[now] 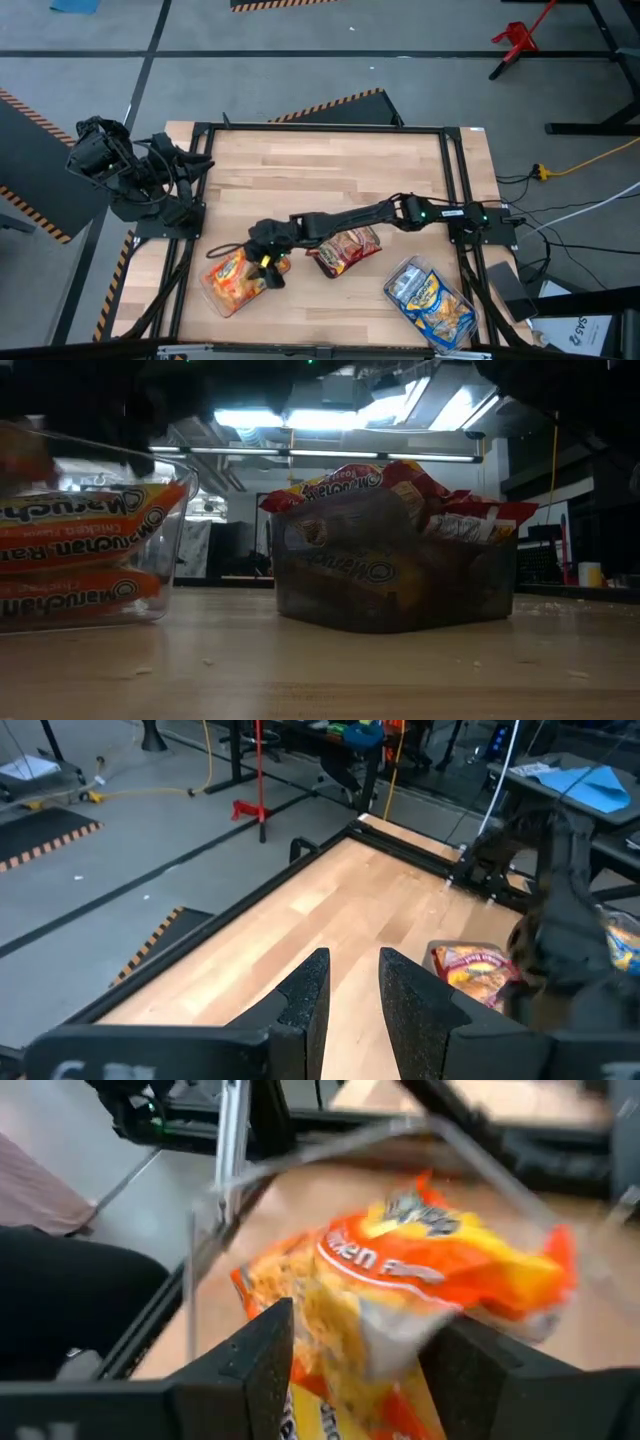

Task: Sort Maruchan noodles
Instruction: Put the orange noodle pack into the left transparent bin

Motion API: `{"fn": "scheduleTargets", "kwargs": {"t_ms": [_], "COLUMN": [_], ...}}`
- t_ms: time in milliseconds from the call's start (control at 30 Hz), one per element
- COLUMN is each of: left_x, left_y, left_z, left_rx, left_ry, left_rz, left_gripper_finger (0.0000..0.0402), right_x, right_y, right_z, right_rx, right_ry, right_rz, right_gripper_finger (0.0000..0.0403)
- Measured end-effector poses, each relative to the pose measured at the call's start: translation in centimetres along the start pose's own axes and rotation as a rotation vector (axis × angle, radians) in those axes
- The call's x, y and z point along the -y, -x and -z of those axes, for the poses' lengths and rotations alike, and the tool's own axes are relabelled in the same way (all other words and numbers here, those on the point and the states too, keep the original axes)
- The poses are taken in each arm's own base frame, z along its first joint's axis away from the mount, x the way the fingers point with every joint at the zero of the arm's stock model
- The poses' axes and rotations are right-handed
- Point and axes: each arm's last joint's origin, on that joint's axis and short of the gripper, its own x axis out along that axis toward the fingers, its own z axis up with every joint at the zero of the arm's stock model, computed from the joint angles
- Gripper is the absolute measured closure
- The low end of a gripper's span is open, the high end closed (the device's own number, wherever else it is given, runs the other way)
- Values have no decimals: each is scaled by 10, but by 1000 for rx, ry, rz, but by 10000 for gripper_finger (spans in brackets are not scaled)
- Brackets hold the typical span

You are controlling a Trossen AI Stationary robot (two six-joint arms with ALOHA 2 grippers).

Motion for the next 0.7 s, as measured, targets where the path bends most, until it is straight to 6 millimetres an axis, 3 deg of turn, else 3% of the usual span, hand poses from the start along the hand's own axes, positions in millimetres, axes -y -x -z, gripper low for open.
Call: {"fn": "scheduleTargets", "kwargs": {"t_ms": [300,400,533,700], "left_x": [7,11,17,25], "left_y": [-2,-3,-5,-7], "left_z": [3,4,6,9], "left_rx": [-40,-42,-45,-49], "left_ry": [6,-11,-34,-60], "left_rz": [6,1,-7,-18], "left_gripper_finger": [318,318,318,318], "right_x": [-18,-20,-34,-34], "right_y": [34,35,23,-13], "right_z": [-22,-28,-37,-8], "right_rx": [-144,-94,67,77], "right_ry": [221,236,266,268], "right_rz": [280,290,188,173], "right_gripper_finger": [216,216,217,217]}}
